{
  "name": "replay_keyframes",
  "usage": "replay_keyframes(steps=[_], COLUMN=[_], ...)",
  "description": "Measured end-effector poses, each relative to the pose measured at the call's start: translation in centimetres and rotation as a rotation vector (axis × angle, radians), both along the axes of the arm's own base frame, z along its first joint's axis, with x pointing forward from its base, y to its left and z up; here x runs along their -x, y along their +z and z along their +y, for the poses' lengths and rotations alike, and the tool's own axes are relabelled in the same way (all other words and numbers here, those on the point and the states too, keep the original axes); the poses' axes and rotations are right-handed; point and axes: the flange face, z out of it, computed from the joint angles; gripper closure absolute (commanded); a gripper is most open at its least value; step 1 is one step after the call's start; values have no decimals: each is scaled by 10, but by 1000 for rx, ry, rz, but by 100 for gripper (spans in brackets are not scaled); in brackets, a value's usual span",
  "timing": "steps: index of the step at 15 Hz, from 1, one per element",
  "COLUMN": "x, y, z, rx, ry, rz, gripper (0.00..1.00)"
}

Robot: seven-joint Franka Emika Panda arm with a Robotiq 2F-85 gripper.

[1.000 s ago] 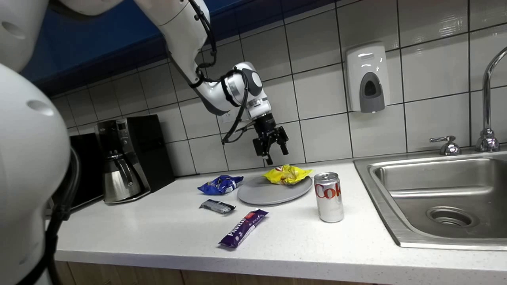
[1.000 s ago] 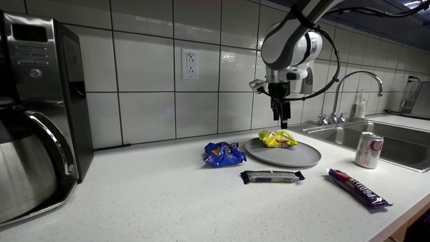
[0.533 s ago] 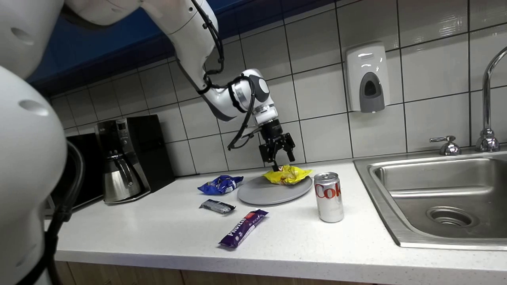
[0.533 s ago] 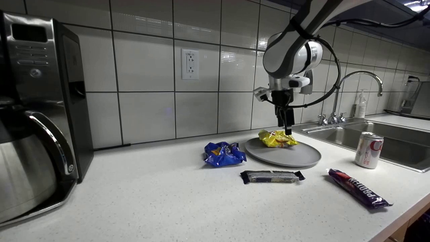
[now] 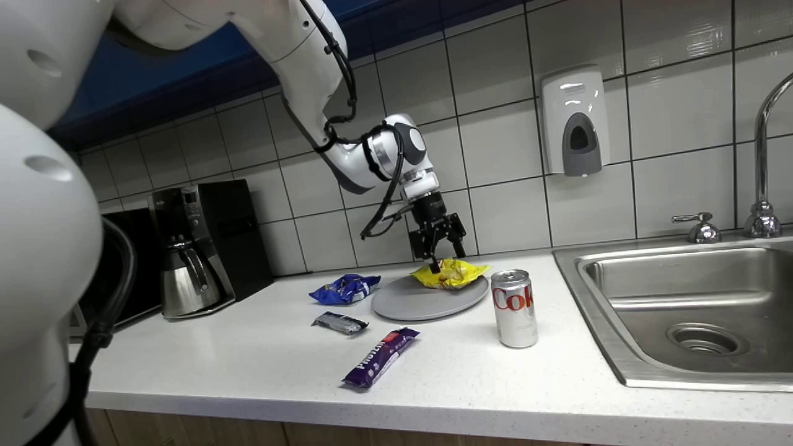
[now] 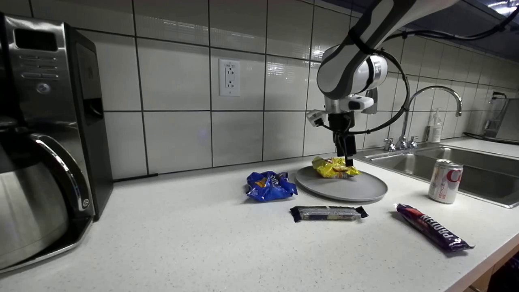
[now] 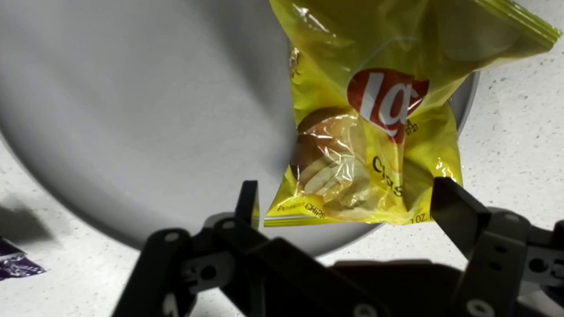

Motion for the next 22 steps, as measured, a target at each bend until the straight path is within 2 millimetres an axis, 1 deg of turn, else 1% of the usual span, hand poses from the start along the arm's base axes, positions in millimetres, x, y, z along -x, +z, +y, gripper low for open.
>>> replay_keyframes(steps=[5,12,13,14,15,18,21,22], x=[-2,-12,-13,-15,-16,-18,-20,-20], y=[-6,-9,-9,-10,-10,-11,-13,-13], z=[0,-1,-1,0,0,0,0,0], rx=[2,10,11,12,13,15,16,16], ry=[-1,-1,0,0,0,2,2,2], rz=[11,15,15,15,14,12,13,14], gripper=[0,1,25,25,30,55,77,86])
